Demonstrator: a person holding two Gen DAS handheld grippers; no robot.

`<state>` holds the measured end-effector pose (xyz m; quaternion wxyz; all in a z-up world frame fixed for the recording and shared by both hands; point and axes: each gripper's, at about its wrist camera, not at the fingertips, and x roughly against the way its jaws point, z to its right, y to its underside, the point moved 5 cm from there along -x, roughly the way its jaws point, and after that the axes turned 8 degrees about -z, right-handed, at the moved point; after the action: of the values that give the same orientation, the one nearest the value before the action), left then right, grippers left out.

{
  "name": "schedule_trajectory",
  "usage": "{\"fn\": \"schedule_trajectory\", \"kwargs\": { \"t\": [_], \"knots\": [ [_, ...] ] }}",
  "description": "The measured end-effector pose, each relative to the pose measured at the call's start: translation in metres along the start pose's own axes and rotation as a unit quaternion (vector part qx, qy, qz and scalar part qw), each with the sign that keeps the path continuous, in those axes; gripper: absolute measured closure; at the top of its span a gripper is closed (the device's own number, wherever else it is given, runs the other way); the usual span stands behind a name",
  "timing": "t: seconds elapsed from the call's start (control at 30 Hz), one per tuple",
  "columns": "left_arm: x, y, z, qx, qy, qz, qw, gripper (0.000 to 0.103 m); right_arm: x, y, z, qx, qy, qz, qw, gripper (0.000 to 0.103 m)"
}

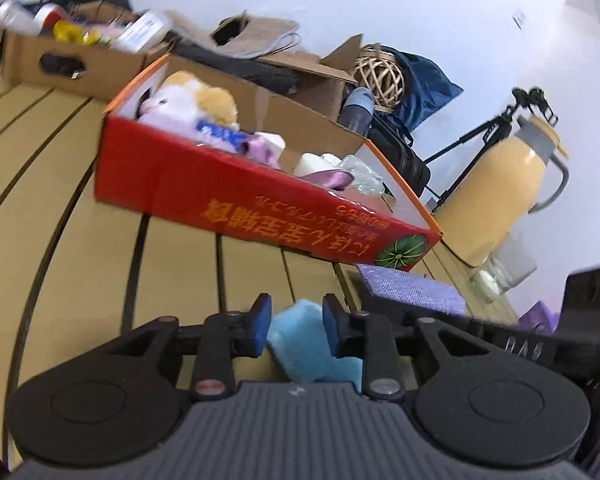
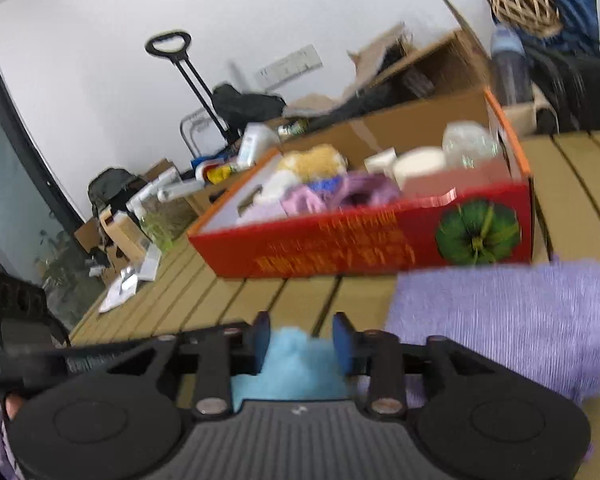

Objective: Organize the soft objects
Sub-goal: 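Close both grippers on the light-blue fluffy plush and lift it, then carry the blue plush into the box and open both grippers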

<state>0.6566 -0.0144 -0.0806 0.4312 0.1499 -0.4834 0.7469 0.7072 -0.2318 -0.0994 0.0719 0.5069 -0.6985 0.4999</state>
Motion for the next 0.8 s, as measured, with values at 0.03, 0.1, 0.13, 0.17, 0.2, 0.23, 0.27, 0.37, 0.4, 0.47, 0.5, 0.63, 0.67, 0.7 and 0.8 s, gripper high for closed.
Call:
{"fn": "schedule_trajectory", "kwargs": {
  "t": [0.03, 0.1, 0.13, 0.17, 0.2, 0.23, 0.27, 0.37, 0.4, 0.47, 0.5, 0.63, 0.67, 0.7, 0.8],
  "knots": [
    [0.004, 0.0, -0.003, 0.011, 0.009, 0.0, 0.9999, 0.07, 0.001, 0.002, -0.001, 0.002, -0.003, 0.0, 1.0, 0.065],
    [0.014, 0.003, -0.009, 0.025, 0.032, -0.001, 0.9992, 0.054, 0.002, 0.004, -0.001, 0.008, -0.013, -0.003, 1.0, 0.055],
    [0.016, 0.005, -0.009, 0.027, 0.044, -0.005, 0.9987, 0.053, 0.0, 0.006, -0.001, 0.008, -0.016, -0.007, 1.0, 0.049],
    [0.015, 0.009, -0.008, 0.026, 0.056, -0.016, 0.9979, 0.053, -0.002, 0.008, 0.001, 0.004, -0.02, -0.015, 1.0, 0.049],
    [0.012, 0.011, -0.007, 0.027, 0.056, -0.024, 0.9978, 0.053, -0.005, 0.011, 0.002, 0.001, -0.025, -0.024, 0.999, 0.049],
    [0.01, 0.013, -0.006, 0.025, 0.052, -0.029, 0.9979, 0.053, -0.008, 0.014, 0.003, -0.004, -0.027, -0.034, 0.999, 0.051],
    [0.007, 0.015, -0.004, 0.019, 0.045, -0.035, 0.9982, 0.054, -0.011, 0.017, 0.004, -0.007, -0.027, -0.043, 0.999, 0.052],
    [-0.002, 0.021, -0.003, 0.019, 0.051, -0.054, 0.9971, 0.066, -0.01, 0.018, 0.004, -0.011, -0.031, -0.041, 0.999, 0.059],
    [-0.003, 0.022, -0.002, 0.02, 0.056, -0.055, 0.9967, 0.067, -0.009, 0.018, 0.004, -0.013, -0.027, -0.038, 0.999, 0.067],
    [-0.001, 0.022, -0.001, 0.015, 0.057, -0.049, 0.997, 0.068, -0.007, 0.018, 0.005, -0.016, -0.021, -0.031, 0.999, 0.076],
    [0.002, 0.021, 0.0, 0.015, 0.059, -0.041, 0.9973, 0.069, -0.005, 0.017, 0.004, -0.015, -0.023, -0.029, 0.999, 0.077],
    [0.028, 0.01, 0.016, -0.007, 0.067, 0.026, 0.9974, 0.069, 0.016, 0.006, -0.017, 0.004, -0.02, 0.007, 1.0, 0.077],
    [0.038, 0.0, 0.024, -0.017, 0.069, 0.051, 0.9961, 0.069, 0.026, -0.005, -0.024, 0.011, -0.022, 0.029, 0.999, 0.077],
    [0.047, -0.014, 0.031, -0.024, 0.076, 0.075, 0.994, 0.069, 0.033, -0.017, -0.028, 0.012, -0.027, 0.047, 0.998, 0.077],
    [0.05, -0.069, 0.048, -0.063, 0.06, 0.096, 0.9916, 0.069, 0.036, -0.074, -0.024, -0.004, -0.042, 0.073, 0.996, 0.077]
  ]
}}
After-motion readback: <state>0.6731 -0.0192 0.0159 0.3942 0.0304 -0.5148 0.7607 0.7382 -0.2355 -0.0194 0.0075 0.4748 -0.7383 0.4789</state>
